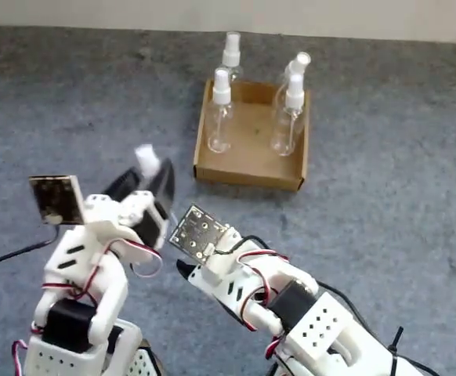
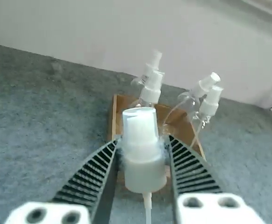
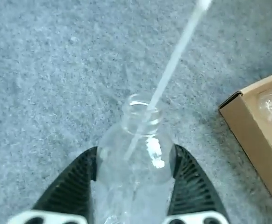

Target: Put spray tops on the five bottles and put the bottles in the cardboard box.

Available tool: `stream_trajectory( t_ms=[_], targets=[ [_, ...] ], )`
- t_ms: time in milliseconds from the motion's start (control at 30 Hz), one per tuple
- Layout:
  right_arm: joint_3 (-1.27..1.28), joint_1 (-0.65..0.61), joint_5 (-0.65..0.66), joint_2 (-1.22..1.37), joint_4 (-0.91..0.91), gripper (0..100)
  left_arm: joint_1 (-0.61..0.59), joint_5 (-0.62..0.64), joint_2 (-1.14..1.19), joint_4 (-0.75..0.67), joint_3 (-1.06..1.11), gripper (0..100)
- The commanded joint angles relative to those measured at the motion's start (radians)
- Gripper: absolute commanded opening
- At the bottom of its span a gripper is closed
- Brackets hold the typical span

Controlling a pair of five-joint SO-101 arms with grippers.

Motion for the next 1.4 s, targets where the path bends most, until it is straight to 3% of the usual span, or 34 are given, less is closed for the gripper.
stream_trajectory(
  t_ms=[0,167,400,567,833,1100,1267,1367],
  targets=[
    [-0.018,0.005,-0.008,-0.030,-0.021,0.3,0.044,-0.008,-0.010,-0.014,0.013,7],
    [-0.021,0.097,-0.002,-0.030,-0.021,0.4,0.047,-0.009,-0.010,0.043,0.016,7],
    [-0.019,0.107,-0.008,-0.030,-0.036,0.4,0.048,-0.009,-0.010,0.041,0.042,7],
    [-0.010,0.111,-0.129,-0.030,-0.262,0.4,0.050,-0.009,-0.010,0.043,0.065,7],
    [0.074,0.110,-0.126,-0.030,-0.476,0.4,0.087,-0.012,-0.010,0.046,0.067,7],
    [0.117,0.111,-0.120,-0.030,-0.492,0.4,0.166,-0.265,-0.010,0.044,0.091,7],
    [0.117,0.113,-0.121,-0.030,-0.492,0.4,0.173,-0.273,-0.010,0.046,0.088,7],
    [0.117,0.113,-0.121,-0.030,-0.492,0.4,0.173,-0.275,-0.010,0.048,0.087,14]
  ],
)
